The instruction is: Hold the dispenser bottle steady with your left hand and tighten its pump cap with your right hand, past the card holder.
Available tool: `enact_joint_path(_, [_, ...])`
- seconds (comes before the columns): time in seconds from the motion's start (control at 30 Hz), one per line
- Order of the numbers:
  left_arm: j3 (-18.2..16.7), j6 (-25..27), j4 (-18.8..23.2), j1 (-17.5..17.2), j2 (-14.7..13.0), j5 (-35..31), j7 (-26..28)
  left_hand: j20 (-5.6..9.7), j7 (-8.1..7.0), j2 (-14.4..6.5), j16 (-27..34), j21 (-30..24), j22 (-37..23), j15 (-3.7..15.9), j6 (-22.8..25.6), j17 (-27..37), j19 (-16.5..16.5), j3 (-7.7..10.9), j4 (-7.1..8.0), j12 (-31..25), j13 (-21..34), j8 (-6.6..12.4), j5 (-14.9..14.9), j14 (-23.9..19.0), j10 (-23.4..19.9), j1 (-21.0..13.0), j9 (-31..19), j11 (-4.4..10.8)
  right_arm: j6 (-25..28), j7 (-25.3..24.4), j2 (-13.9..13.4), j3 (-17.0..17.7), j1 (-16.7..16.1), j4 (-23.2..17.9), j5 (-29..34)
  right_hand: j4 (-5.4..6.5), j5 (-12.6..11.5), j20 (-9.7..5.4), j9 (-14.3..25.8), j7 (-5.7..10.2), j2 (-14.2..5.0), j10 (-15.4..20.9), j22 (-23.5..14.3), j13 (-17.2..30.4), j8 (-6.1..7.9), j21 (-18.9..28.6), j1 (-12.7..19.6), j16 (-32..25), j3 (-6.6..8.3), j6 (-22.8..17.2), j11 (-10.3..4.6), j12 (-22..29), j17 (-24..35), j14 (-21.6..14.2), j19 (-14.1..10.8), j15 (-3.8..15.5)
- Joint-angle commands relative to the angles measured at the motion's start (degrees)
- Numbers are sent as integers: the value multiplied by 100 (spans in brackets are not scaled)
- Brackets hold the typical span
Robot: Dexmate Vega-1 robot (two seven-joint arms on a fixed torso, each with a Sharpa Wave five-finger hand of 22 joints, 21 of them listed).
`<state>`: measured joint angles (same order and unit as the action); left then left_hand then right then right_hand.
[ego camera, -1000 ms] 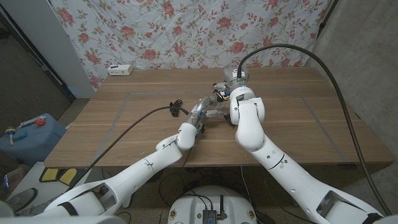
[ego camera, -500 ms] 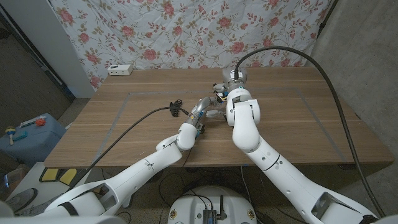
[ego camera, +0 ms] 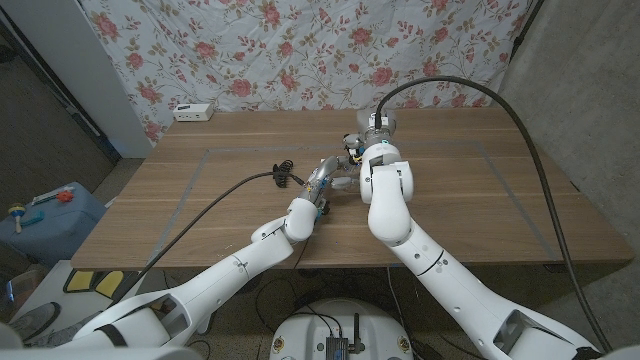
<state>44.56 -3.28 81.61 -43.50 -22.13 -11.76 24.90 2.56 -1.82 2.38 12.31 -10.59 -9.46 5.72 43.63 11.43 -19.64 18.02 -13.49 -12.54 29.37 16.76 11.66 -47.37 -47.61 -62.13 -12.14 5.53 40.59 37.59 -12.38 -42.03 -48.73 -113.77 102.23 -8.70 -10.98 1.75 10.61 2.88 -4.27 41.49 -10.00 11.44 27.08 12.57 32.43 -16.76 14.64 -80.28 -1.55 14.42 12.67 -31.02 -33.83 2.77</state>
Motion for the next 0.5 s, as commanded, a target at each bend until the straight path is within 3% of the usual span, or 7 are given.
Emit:
enact_joint_path(0.03, [8, -26, -36, 27, 10, 22, -42, 453, -31, -859, 2, -13, -9, 352, 867, 14, -8, 423, 440, -53, 15, 26, 30, -52, -38, 191, -10, -6, 122, 187, 214, 38, 33, 155, 186, 10, 12, -13, 18, 96, -79, 71, -18, 6, 71, 8, 4, -26, 44, -166, -30, 38, 10, -62, -44, 283])
enact_joint_path(0.5, [17, -36, -89, 57, 37, 54, -75, 453, -37, -851, -1, -13, -9, 351, 864, 10, -11, 416, 441, -44, 20, 20, 27, -41, -22, 192, -11, 3, 327, 541, 569, 136, 58, 335, 392, 80, 38, -8, 23, 50, -277, 222, -16, -12, 300, -17, -14, -27, 98, -182, 36, 32, -19, -203, -61, 301])
